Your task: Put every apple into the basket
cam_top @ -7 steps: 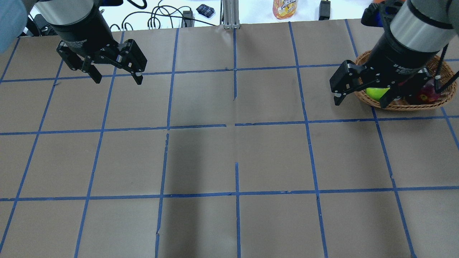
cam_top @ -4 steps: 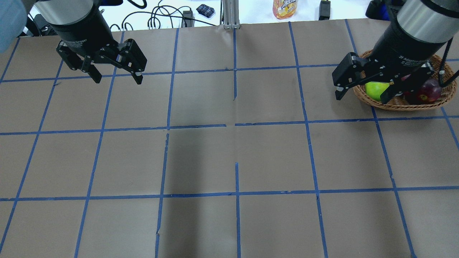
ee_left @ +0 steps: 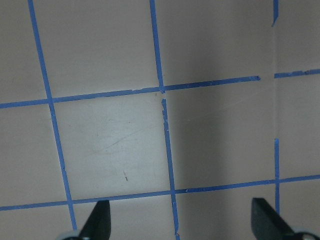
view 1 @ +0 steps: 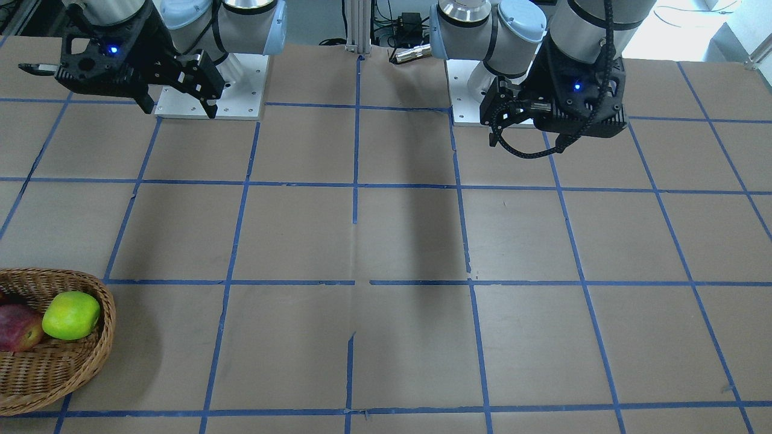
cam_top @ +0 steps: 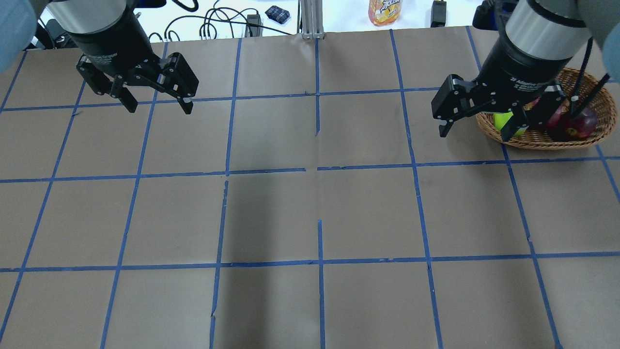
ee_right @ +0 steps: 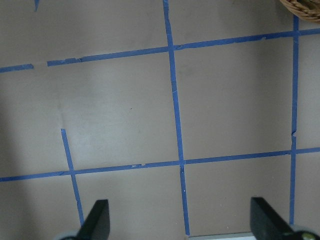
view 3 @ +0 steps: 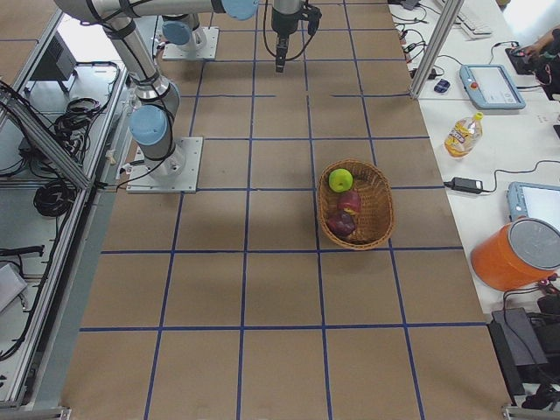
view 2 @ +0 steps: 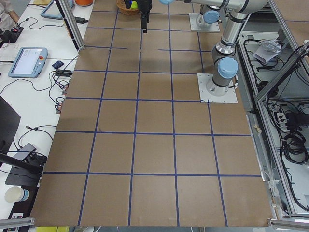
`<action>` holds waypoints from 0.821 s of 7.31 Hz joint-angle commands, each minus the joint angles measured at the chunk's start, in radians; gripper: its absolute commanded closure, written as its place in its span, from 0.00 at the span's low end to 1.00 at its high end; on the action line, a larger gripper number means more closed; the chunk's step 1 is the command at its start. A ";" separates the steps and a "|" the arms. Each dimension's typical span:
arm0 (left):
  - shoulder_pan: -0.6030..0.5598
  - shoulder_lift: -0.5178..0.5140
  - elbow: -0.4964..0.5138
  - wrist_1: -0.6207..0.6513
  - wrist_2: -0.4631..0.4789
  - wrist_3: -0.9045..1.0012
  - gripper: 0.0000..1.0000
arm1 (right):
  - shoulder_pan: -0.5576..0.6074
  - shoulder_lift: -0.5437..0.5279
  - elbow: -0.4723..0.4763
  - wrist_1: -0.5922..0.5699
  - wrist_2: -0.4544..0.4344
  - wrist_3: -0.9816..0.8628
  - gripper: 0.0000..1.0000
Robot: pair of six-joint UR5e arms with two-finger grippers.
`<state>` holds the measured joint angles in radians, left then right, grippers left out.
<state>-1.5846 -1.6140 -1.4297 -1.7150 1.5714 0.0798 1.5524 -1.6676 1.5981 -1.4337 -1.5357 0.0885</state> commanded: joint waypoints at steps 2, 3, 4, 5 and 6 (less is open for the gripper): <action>0.000 -0.001 0.000 0.000 -0.001 0.000 0.00 | 0.015 0.011 -0.010 -0.013 -0.054 0.013 0.00; 0.000 -0.001 0.000 0.000 0.001 0.000 0.00 | 0.002 0.006 -0.010 -0.013 -0.043 -0.007 0.00; 0.000 0.000 0.000 0.000 -0.001 0.000 0.00 | 0.003 0.005 -0.010 -0.011 -0.041 -0.007 0.00; 0.000 0.000 0.000 0.000 -0.001 0.000 0.00 | 0.002 0.006 -0.012 -0.010 -0.029 -0.007 0.00; 0.000 0.000 0.000 0.000 -0.001 0.000 0.00 | 0.002 0.005 -0.010 -0.008 -0.029 -0.007 0.00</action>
<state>-1.5846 -1.6140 -1.4297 -1.7150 1.5709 0.0798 1.5549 -1.6618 1.5873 -1.4438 -1.5691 0.0822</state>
